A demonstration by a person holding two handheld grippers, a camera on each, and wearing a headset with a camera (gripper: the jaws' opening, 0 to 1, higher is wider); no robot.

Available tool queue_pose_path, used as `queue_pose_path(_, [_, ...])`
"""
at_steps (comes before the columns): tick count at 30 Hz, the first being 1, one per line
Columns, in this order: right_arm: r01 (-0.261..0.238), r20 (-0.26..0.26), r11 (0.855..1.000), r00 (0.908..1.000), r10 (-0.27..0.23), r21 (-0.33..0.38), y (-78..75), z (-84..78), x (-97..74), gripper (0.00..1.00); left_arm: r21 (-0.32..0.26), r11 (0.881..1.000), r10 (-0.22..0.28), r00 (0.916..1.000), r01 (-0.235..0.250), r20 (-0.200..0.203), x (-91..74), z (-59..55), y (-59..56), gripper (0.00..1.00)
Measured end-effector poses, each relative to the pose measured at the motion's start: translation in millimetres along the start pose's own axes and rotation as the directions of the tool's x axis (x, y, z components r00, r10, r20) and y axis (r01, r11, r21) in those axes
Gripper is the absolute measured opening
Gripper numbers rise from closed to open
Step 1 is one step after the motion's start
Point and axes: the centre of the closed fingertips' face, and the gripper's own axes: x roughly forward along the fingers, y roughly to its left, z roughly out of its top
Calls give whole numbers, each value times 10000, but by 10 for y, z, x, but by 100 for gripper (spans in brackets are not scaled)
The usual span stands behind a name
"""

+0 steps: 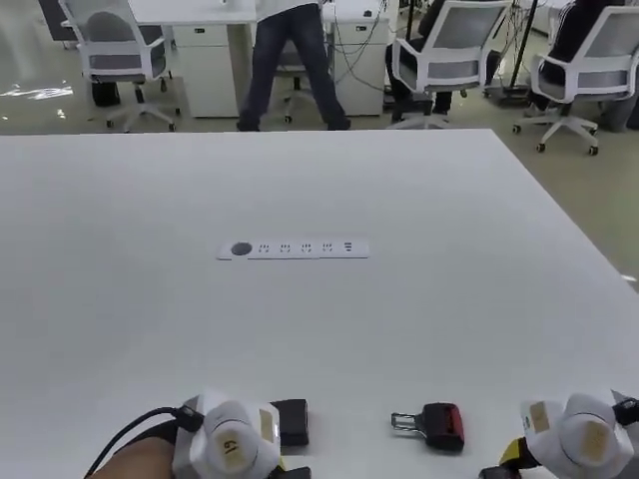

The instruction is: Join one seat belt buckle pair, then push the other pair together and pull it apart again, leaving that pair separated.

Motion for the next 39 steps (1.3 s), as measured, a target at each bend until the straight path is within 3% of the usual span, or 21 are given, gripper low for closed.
queue_pose_path(9, [-311,-270,9991,9992,303,-282,0,-11,34,34,614,9970,-448,9987,464,-258,7,-20,-49,36])
queue_pose_path(23, [-230,-499,9995,9985,218,-226,-17,9,33,34,644,9965,-497,9975,529,-495,10,-15,-34,36])
queue_pose_path(28, [-285,-441,9991,9987,271,-304,60,116,84,33,697,9961,-499,9973,536,-538,12,-14,-32,36])
queue_pose_path(39, [-179,299,9998,9994,179,-14,190,626,297,33,697,9960,-515,9973,551,-523,17,-18,-29,36])
